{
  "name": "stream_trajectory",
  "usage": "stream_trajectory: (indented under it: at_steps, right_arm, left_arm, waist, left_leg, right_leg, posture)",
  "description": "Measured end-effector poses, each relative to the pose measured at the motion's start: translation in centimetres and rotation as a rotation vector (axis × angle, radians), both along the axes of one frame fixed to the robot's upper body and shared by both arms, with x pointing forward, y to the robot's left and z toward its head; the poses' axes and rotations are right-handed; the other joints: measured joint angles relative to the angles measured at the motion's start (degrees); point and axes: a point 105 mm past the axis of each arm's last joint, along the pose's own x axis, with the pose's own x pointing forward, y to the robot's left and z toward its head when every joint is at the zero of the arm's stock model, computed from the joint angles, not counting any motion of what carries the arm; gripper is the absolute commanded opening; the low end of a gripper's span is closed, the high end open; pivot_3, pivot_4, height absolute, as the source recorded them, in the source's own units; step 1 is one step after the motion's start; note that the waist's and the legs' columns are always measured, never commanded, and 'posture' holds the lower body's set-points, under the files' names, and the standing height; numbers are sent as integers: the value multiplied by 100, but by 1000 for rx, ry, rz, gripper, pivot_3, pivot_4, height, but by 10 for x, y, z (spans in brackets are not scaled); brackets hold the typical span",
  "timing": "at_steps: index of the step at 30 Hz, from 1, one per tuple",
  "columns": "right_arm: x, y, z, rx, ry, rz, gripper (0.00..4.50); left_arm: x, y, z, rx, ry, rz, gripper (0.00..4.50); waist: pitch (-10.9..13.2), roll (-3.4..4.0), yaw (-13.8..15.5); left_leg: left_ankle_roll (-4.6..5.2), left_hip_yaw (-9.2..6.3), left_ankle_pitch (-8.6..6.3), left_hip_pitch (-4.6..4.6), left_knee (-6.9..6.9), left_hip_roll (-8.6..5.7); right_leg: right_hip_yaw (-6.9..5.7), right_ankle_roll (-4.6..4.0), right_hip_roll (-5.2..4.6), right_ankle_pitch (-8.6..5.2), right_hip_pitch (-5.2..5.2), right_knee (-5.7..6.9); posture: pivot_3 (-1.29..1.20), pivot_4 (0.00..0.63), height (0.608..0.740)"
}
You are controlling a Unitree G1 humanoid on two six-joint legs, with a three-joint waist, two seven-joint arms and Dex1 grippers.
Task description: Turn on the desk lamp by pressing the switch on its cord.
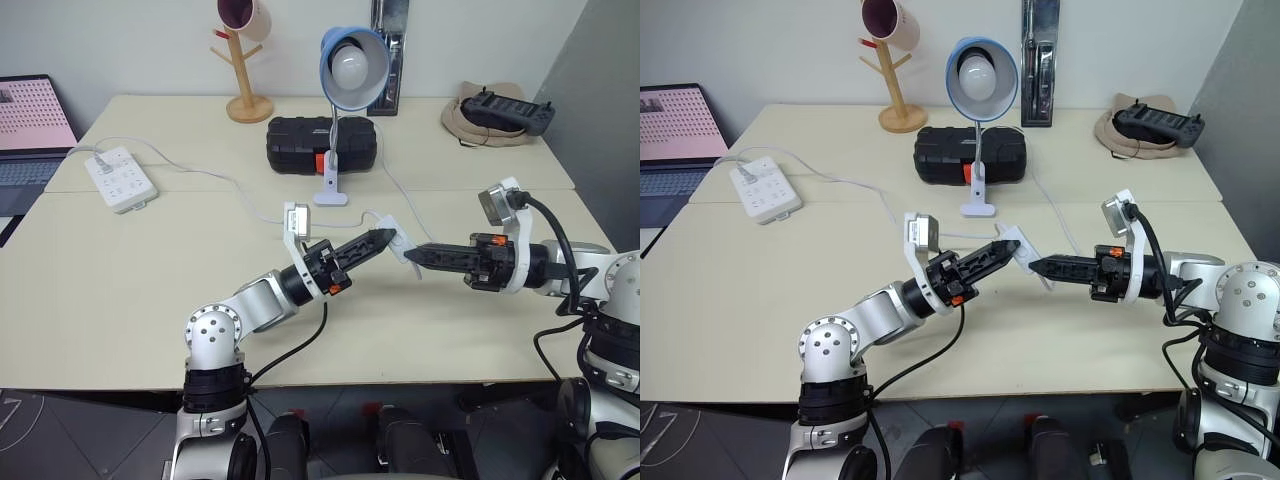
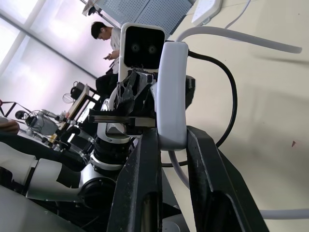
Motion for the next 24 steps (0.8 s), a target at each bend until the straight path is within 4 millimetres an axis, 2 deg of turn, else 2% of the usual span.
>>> stream_trajectory:
  at_steps: [13,15,24]
  right_arm:
    - [-3,1,2,29,-8,15,357]
    - [-3,1,2,30,-5,13,357]
    - [0,3,0,12,-13,4,357]
  left_arm:
    - [-2,1,3,-19,-15,-13,487]
    - [-2,1,3,-13,-17,-13,1047]
    - [1,8,-1,37,-20,7,2587]
  waist:
    - [0,0,1]
    - [0,0,1]
    - [0,0,-1]
  left_leg:
    - [0,1,0,-4,-4,1]
    - [0,1,0,-4,-6,1]
    - [1,1,-1,-4,-7,4]
  right_leg:
    - [0,2,0,-1,0,-13]
    - [0,2,1,-1,0,-15]
    - [0,3,3,-2,-1,-21]
  posture:
    - [0,150,740]
    - [0,150,740]
    - [0,150,740]
